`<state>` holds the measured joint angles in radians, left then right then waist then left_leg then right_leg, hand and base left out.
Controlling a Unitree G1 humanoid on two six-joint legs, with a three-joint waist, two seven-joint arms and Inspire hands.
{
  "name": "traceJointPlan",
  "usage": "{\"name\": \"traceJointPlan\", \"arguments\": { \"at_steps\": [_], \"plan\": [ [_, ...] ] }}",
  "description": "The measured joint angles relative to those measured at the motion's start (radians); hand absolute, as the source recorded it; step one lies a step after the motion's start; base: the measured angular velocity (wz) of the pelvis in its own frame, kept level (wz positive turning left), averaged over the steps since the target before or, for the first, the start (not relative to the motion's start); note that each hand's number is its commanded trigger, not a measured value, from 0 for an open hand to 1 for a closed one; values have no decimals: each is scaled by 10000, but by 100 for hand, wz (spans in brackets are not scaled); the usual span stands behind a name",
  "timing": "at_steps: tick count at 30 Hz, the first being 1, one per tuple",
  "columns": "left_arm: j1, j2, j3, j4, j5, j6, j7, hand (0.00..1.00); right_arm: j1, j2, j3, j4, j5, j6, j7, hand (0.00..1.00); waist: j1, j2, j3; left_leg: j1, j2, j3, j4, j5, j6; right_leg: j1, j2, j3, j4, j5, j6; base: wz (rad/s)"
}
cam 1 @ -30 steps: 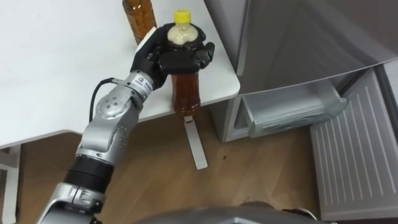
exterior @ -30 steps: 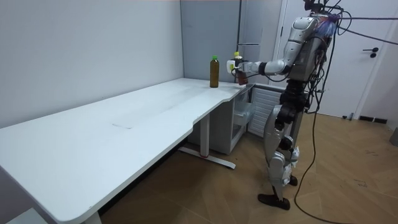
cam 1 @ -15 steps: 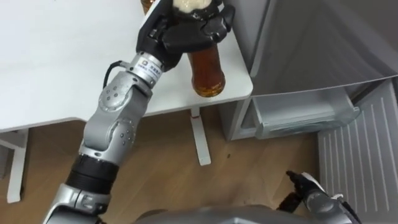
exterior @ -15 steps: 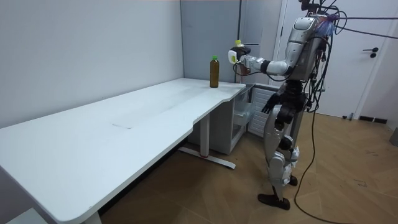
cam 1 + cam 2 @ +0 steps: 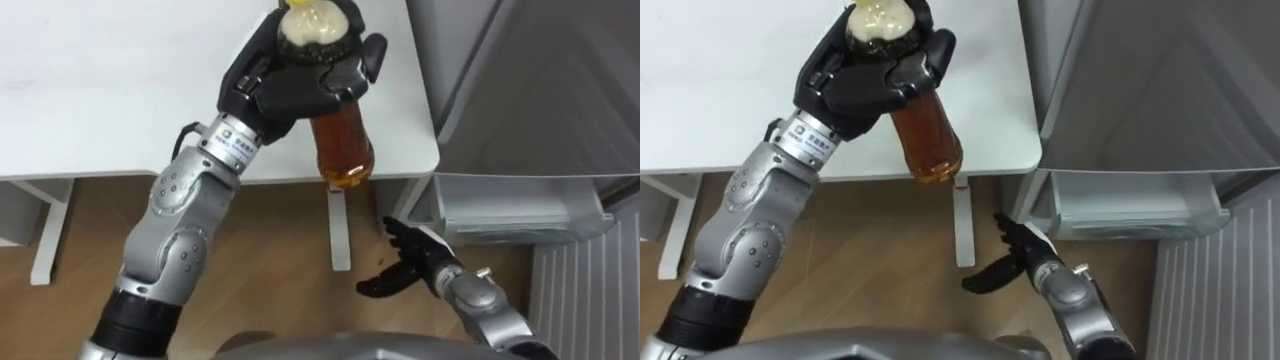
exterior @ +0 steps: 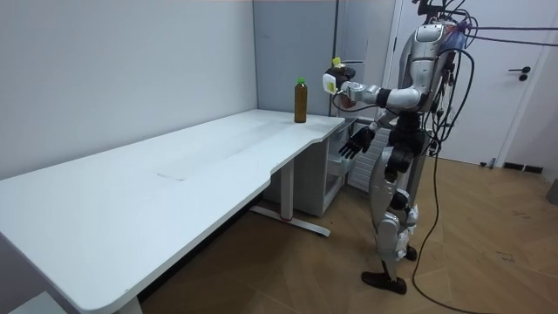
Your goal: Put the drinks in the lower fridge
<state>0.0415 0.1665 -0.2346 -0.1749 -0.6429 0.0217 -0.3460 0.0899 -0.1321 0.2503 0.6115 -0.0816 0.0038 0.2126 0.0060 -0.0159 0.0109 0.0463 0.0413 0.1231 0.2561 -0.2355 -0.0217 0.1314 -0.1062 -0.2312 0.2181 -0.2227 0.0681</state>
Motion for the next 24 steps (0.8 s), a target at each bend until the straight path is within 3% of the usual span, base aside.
{"name": "traceJointPlan", "arguments": {
  "at_steps": [4,10,13,24],
  "plan": [
    [198,245,26,1,-2,-23,-580,100,-4,-46,-17,-1220,320,-89,811,0,-8,-94,55,31,-27,-146,11,0,0,105,10,-31,-95,0,0,11],
    [742,344,86,88,-3,-57,-788,100,115,-101,8,-2133,796,-147,2004,0,11,-77,85,-125,-33,-170,41,0,-3,88,16,-145,-194,0,0,3],
    [752,365,92,353,-2,-57,-803,100,127,-266,32,-2284,1518,-54,2719,0,28,-76,86,-236,-32,-197,108,0,-2,-9,3,-175,-149,0,1,0],
    [833,679,118,691,52,-53,-951,100,496,-1015,14,-4097,1638,333,5032,0,46,-83,90,-237,-39,-231,109,0,-3,-22,-1,-172,-125,0,1,0]
  ]
}}
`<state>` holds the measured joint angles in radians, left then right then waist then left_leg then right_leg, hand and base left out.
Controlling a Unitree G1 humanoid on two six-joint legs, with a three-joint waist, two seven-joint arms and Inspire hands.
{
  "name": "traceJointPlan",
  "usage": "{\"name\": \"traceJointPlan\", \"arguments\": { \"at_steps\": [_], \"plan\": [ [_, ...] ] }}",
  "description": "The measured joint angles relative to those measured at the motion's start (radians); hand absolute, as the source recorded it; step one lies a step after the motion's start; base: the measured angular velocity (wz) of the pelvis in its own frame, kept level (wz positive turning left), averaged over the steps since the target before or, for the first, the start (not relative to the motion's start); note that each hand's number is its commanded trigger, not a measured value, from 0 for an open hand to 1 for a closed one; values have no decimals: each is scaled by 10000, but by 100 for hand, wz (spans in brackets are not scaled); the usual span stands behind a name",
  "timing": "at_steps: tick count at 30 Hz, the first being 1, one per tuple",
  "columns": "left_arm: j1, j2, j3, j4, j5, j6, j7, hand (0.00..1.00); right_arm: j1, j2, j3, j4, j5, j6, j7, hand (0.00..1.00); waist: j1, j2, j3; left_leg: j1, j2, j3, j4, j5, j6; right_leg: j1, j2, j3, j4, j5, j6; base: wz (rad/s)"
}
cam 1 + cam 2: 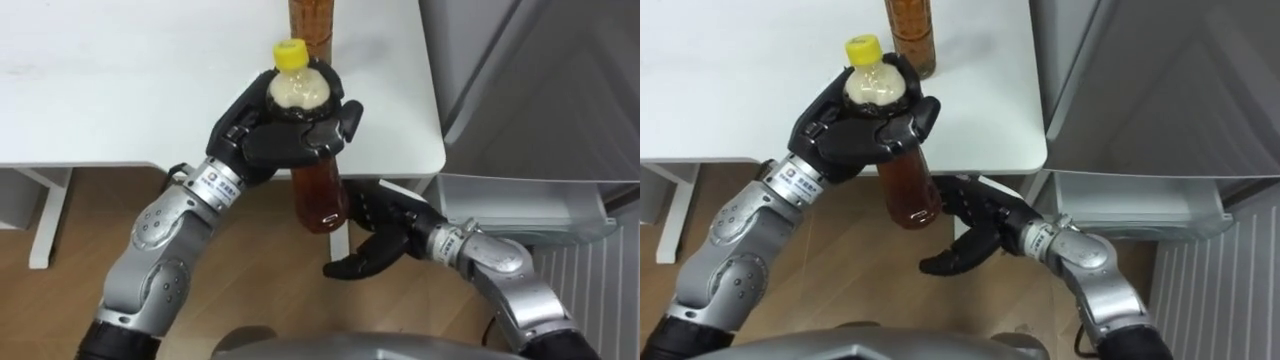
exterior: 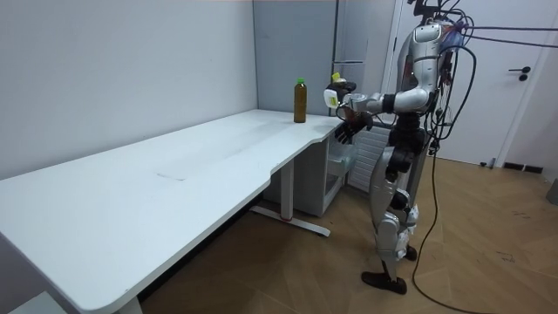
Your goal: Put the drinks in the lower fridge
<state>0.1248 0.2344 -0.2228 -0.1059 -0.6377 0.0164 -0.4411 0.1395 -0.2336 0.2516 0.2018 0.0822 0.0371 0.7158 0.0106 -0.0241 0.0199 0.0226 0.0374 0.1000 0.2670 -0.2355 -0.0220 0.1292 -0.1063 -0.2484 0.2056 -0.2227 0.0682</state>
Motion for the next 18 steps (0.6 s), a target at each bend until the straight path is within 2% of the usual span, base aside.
{"name": "traceJointPlan", "arguments": {
  "at_steps": [2,6,8,10,18],
  "plan": [
    [1,20,-8,107,6,3,-1,100,-20,21,6,-184,1,0,274,0,5,-36,11,24,3,8,0,0,0,-11,0,-4,4,0,0,0],
    [2,195,-44,119,72,4,-9,100,-38,27,13,-229,70,5,821,0,87,-244,32,-5,7,11,11,0,0,-5,1,-8,20,0,0,0],
    [5,263,-92,119,253,5,-9,100,-31,0,39,-229,350,29,1036,0,174,-339,75,-61,8,16,41,0,0,-44,-3,-7,20,0,0,0],
    [18,284,-187,121,629,6,-10,100,-31,2,64,-229,488,84,1277,0,227,-435,59,-153,8,14,88,0,0,-107,-5,-8,19,0,0,0],
    [10,263,-257,275,836,9,-153,100,-31,-31,12,-220,1081,304,1581,0,216,-344,48,-301,11,-67,259,0,1,-122,1,-27,9,0,-1,2]
  ]
}}
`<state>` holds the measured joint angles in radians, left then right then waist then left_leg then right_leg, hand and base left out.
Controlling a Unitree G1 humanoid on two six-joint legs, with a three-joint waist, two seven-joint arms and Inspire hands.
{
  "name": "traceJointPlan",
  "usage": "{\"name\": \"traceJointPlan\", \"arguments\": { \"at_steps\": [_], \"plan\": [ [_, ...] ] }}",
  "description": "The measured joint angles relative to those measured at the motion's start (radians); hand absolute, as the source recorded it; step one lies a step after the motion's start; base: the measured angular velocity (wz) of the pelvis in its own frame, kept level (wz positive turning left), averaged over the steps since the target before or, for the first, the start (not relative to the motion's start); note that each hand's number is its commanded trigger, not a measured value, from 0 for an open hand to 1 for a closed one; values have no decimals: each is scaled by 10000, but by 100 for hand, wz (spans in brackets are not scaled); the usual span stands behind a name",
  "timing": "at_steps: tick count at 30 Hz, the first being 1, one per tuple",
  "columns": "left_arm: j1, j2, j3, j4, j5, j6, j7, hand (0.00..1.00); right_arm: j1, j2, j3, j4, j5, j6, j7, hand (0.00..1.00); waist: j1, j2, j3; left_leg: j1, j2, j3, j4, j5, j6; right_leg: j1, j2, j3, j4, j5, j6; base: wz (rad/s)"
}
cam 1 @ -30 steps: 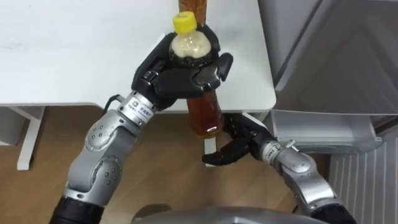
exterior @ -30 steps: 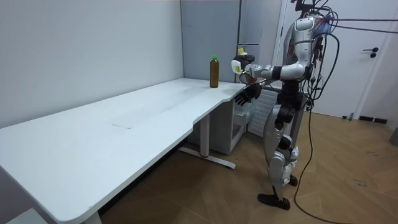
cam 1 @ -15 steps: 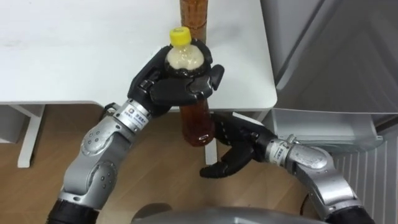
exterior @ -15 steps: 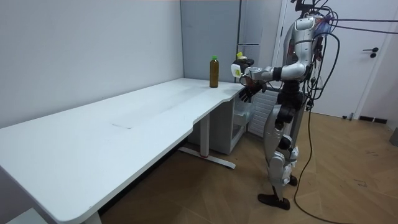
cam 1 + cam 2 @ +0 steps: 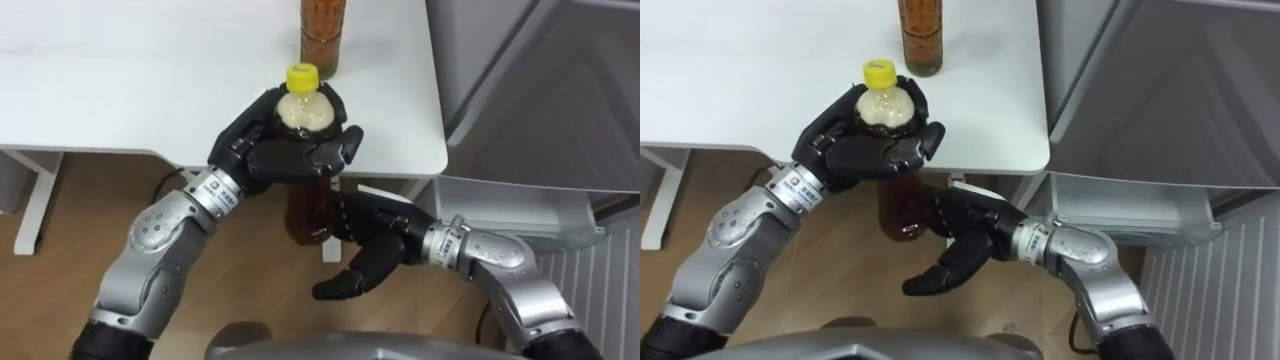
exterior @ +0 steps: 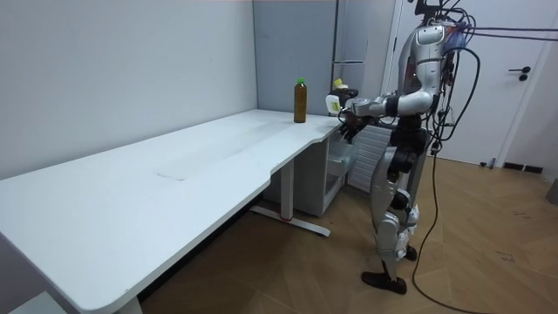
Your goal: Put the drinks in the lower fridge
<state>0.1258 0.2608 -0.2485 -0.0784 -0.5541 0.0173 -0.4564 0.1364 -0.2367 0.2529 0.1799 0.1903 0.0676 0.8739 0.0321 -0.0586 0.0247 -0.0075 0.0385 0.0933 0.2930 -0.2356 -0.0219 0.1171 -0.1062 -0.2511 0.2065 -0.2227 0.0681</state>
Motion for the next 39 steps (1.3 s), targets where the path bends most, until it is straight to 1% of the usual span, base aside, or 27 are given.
{"name": "traceJointPlan", "arguments": {
  "at_steps": [3,6,7,14,17,18,19,20,23,25,28,30,34,36,39],
  "plan": [
    [-37,-39,-142,493,-17,1,-106,100,-5,10,17,-33,645,94,23,0,-24,77,-24,2,-4,-24,1,0,0,15,1,-4,1,0,0,0],
    [-34,-47,-437,906,-17,2,-160,100,-8,60,31,-70,840,168,-5,0,-44,123,-45,5,-4,-3,18,0,0,15,-1,17,9,0,0,0],
    [-34,-46,-496,1010,-17,2,-191,100,-7,56,35,-70,839,220,-20,0,-44,128,-41,-6,-4,-3,46,0,0,12,-3,19,19,0,0,0],
    [-31,-40,-707,1187,-26,0,-345,100,-7,29,42,-67,876,225,-41,0,-41,185,-26,4,13,-10,134,0,1,15,-5,39,122,-1,0,0],
    [-32,-45,-805,1396,-42,-6,-413,100,-1,-97,194,-28,878,279,-110,0,-47,206,-27,-113,27,-10,202,0,1,-72,-3,26,165,-1,-1,0],
    [-30,-25,-870,1470,-42,-4,-417,100,3,-134,256,-28,878,361,-143,0,-47,212,-30,-193,31,-10,251,0,2,-144,-3,30,186,0,-1,0],
    [-31,-12,-891,1552,-41,4,-424,100,3,-191,346,-28,884,426,-203,58,-36,222,-33,-274,33,-13,302,-1,3,-206,-4,38,214,1,-3,0],
    [-29,-12,-907,1581,-41,10,-425,100,4,-210,385,-27,889,451,-229,100,-34,224,-37,-329,36,-15,323,-1,4,-264,-5,42,254,1,-3,0],
    [-32,-11,-917,1617,-46,19,-443,100,13,-219,437,-21,1063,574,-328,100,-27,220,-41,-534,46,-22,419,1,10,-476,-10,57,353,1,-4,0],
    [-31,12,-952,1627,-73,18,-520,100,30,-231,583,53,1402,644,-578,100,-25,220,-41,-557,44,-24,450,0,11,-486,-14,61,368,1,-4,0],
    [-30,14,-945,1626,-73,17,-563,100,49,-238,626,63,1554,657,-640,100,-20,221,-41,-571,46,-25,458,0,11,-498,-6,96,368,1,-4,0],
    [-23,8,-999,1625,-351,35,-619,100,50,-238,637,63,1563,657,-841,100,-20,243,-50,-580,43,-23,460,0,12,-504,-5,133,368,1,-4,0],
    [-5,-30,-1095,1635,-893,122,-663,100,51,-257,685,63,1594,650,-903,100,-27,264,-62,-581,46,-23,469,0,12,-504,0,148,375,1,-4,0],
    [-9,-100,-1122,1634,-941,96,-739,100,51,-212,688,71,1621,654,-1013,100,-21,271,-66,-579,45,-21,476,0,12,-500,-1,153,377,1,-4,0],
    [-7,-107,-1179,1638,-960,99,-742,100,54,-201,800,71,1643,654,-1114,100,-15,276,-66,-575,46,-22,484,0,12,-498,1,158,377,1,-4,0]
  ]
}}
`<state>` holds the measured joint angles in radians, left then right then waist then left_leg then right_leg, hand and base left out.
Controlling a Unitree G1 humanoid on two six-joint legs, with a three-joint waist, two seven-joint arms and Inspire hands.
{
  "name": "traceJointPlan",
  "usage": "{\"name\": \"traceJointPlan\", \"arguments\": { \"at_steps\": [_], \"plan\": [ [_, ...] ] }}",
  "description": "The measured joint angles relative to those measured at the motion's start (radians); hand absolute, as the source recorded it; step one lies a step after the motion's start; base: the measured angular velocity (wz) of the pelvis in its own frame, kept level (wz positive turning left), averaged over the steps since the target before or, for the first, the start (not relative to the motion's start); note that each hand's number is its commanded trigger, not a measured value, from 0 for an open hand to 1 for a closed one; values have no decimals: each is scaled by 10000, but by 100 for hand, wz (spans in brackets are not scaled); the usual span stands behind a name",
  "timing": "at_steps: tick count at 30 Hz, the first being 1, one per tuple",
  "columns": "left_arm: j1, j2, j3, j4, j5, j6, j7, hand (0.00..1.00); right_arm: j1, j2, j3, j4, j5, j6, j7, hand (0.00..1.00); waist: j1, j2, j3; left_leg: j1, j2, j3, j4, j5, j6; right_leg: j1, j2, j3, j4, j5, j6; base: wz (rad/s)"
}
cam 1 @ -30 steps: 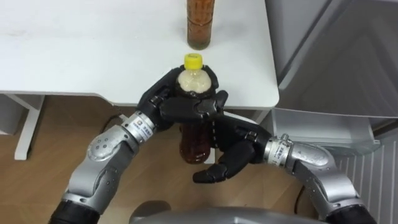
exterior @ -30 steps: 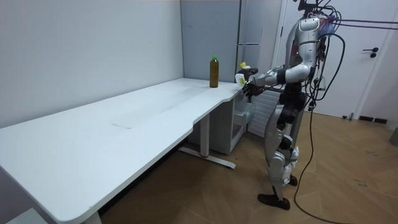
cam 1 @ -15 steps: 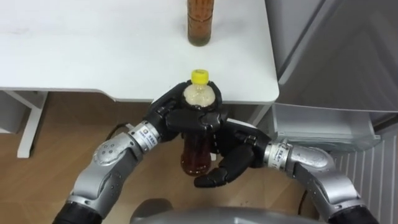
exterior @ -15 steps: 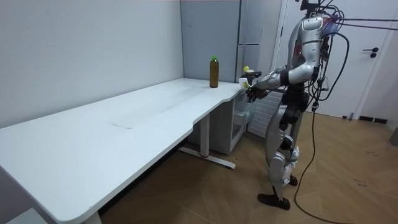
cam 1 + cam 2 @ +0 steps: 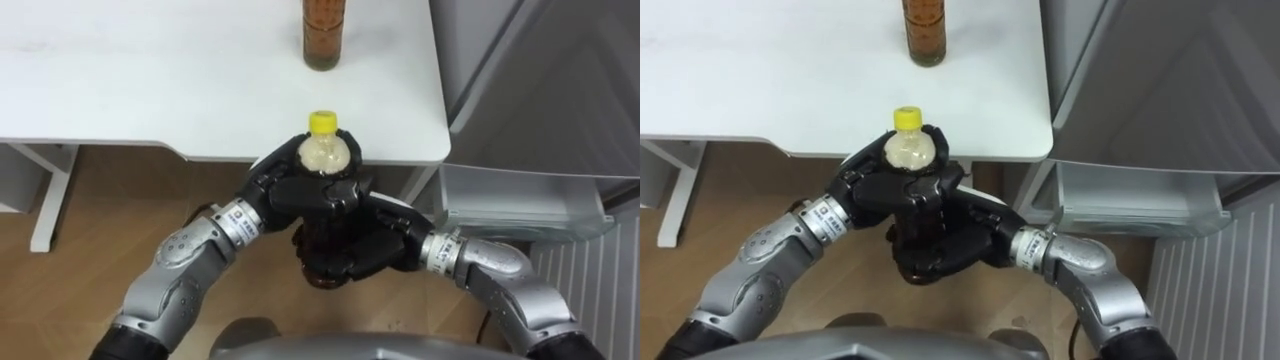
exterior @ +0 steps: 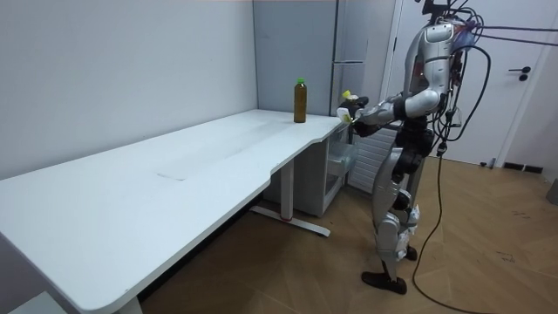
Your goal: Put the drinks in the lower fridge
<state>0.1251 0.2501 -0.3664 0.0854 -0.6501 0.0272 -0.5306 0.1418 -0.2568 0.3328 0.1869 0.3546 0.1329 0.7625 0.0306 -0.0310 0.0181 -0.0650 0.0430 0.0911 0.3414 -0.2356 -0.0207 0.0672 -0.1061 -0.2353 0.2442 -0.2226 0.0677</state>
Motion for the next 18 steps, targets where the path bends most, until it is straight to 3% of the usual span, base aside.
{"name": "traceJointPlan", "arguments": {
  "at_steps": [1,2,3,4,5,18],
  "plan": [
    [1,-39,-49,8,-96,1,0,100,6,32,41,0,-1,0,-123,100,18,-1,0,0,0,0,1,0,0,0,0,-2,0,0,0,0],
    [0,-77,-53,16,-89,0,0,83,6,41,59,0,-1,-1,-158,100,23,-1,0,3,0,0,1,0,0,2,0,-2,1,0,0,0],
    [-7,-78,-61,48,-91,0,1,53,6,35,99,1,-10,0,-228,100,5,-1,-1,10,0,-1,8,0,0,8,-2,-22,3,0,0,0],
    [-7,-75,-67,54,-91,0,1,15,6,35,112,6,-10,0,-236,100,-7,-1,0,6,0,-3,13,0,0,7,-2,-23,9,0,0,0],
    [-6,-71,-67,67,-92,1,3,0,6,35,134,12,-10,0,-247,100,-17,4,2,-14,0,-18,32,0,0,5,-2,-38,15,0,0,4],
    [-36,-128,81,-7,-643,4,59,0,-3,110,30,2,74,-116,-282,100,-102,19,1,-200,-1,-135,126,-7,11,-32,0,-113,141,-1,0,2]
  ]
}}
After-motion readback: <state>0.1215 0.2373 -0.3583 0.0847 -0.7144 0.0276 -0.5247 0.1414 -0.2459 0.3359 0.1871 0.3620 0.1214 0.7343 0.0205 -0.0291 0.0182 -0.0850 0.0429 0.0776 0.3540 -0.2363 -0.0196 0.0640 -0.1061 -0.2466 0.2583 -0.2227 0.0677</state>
